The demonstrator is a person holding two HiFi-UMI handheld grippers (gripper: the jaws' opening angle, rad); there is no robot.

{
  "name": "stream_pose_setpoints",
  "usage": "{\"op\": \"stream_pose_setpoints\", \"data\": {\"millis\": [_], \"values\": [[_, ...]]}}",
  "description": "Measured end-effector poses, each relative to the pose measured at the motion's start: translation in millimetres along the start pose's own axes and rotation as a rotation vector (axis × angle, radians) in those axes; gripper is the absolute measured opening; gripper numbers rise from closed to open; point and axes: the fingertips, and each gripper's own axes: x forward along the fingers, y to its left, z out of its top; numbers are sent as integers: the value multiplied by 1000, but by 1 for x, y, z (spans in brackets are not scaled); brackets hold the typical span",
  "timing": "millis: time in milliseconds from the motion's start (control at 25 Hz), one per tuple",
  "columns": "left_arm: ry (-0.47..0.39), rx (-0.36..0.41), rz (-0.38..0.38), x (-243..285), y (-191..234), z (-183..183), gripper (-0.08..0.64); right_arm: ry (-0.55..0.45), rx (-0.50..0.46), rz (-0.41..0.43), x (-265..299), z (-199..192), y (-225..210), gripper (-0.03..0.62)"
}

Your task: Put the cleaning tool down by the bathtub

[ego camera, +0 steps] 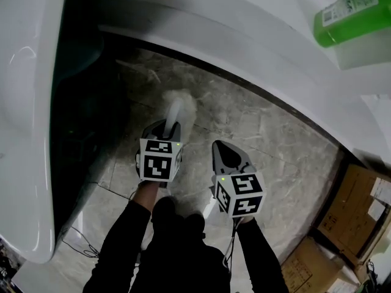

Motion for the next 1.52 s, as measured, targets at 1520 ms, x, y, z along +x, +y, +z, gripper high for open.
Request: {"op": "stream_pose_setpoints", "data": {"millis": [1520], "values": [[26, 0, 0, 107, 33, 7, 98, -88, -31, 32, 109, 33, -55, 0]]}}
